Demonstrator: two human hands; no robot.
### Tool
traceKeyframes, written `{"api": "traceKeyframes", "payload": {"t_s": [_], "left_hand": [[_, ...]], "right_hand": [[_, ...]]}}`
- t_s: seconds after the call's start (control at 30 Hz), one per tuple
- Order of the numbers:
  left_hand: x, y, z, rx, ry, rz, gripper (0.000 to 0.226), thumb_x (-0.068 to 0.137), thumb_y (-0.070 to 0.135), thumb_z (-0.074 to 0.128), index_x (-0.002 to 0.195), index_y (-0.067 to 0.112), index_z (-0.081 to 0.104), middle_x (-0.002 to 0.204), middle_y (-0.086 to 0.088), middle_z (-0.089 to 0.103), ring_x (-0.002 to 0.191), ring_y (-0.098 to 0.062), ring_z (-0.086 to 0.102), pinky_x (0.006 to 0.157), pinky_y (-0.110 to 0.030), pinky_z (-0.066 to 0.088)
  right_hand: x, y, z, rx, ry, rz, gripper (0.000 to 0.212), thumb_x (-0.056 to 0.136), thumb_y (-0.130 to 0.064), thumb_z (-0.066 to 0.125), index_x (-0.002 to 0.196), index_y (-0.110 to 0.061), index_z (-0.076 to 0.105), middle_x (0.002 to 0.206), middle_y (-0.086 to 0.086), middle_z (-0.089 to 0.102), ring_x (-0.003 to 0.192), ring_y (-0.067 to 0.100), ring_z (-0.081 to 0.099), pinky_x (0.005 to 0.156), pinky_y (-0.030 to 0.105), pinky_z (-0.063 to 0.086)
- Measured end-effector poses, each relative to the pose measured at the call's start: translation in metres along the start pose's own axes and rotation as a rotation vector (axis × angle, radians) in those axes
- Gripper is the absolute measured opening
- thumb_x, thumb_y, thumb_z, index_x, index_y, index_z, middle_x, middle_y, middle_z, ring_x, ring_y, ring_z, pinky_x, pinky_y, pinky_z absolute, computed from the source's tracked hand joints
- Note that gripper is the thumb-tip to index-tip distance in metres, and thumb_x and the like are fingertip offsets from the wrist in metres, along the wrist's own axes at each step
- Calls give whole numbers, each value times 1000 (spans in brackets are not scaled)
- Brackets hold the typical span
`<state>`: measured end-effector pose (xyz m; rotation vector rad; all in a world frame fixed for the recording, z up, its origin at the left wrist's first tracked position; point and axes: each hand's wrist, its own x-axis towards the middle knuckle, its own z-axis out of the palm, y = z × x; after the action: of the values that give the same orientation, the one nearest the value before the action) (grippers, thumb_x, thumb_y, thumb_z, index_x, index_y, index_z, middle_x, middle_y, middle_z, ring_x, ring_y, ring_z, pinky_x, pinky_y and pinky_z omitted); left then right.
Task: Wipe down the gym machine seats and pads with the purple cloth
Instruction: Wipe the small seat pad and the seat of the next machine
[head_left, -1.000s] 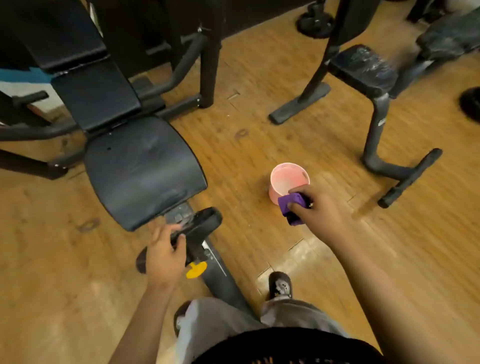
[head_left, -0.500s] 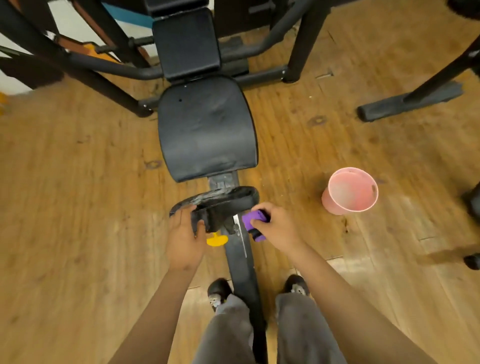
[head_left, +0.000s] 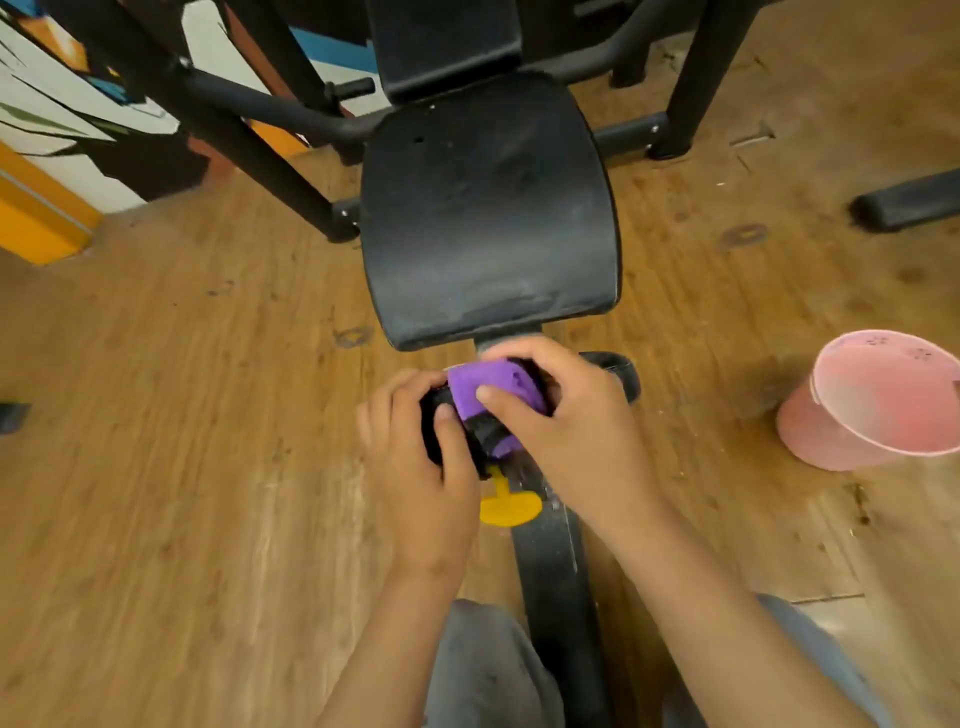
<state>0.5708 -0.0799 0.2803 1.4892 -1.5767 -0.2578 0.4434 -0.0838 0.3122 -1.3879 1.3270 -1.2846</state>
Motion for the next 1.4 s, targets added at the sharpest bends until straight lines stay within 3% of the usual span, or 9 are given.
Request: {"api": "traceKeyframes", "payload": {"t_s": [0.1,0.4,0.57,0.67,0.77,0.93,1.1,1.3,1.4], "left_hand": [[-1,-6,10,-36,86,47,23,92,16,41,103,11,60,106,-1,58,104,-20,47,91,-23,35],[-1,-9,12,-149,140,86,17,90,14,44,97,12,60,99,4,54,101,-16,47,87,-27,38],[2,-10,7,-143,94,96,14,89,16,45,93,15,58,98,4,53,98,-15,45,85,-20,35],[5,-13,8,-142,93,103,10,89,15,47,91,17,56,96,4,53,94,-15,43,82,-18,34],[6,-14,11,-145,112,97,7,89,18,48,90,17,55,94,4,52,92,-14,43,79,-16,33],[5,-14,12,-139,89,121,7,89,17,46,91,17,53,94,1,52,93,-16,43,82,-26,37],[7,-19,12,-120,100,132,14,88,19,40,93,18,54,94,-3,52,93,-13,43,83,-41,39],[5,-18,13,-123,97,107,13,89,20,41,94,20,53,96,6,46,95,-12,42,84,-32,37],[7,-14,8,-96,57,73,10,90,24,44,92,20,53,96,4,47,96,-16,42,83,-29,37]], "right_hand": [[25,4,3,-90,37,-102,18,84,-13,68,102,-16,67,95,-8,69,89,5,62,80,23,50],[-28,26,-1,12,55,-121,18,84,-10,69,99,-20,70,94,-12,69,89,8,65,71,27,56],[16,33,-4,-180,146,-78,17,85,-9,69,101,-15,70,96,-7,68,90,9,62,74,5,43],[-10,44,-5,44,118,11,19,86,-2,66,101,-13,69,98,-1,68,90,13,65,67,22,56],[-41,56,-5,176,83,28,18,86,3,65,99,-9,69,95,5,69,83,6,66,59,17,54],[0,64,-3,91,135,31,18,86,-5,68,100,-16,71,97,-6,70,92,11,66,71,35,59],[-6,41,5,252,183,-46,22,84,-2,69,100,-17,69,95,-8,70,91,8,66,69,25,58],[-13,71,4,138,202,0,18,86,-8,67,97,-22,69,93,-11,70,91,9,66,73,38,59],[-2,84,0,22,186,18,19,84,-8,68,94,-24,69,93,-11,70,91,7,64,81,27,52]]}}
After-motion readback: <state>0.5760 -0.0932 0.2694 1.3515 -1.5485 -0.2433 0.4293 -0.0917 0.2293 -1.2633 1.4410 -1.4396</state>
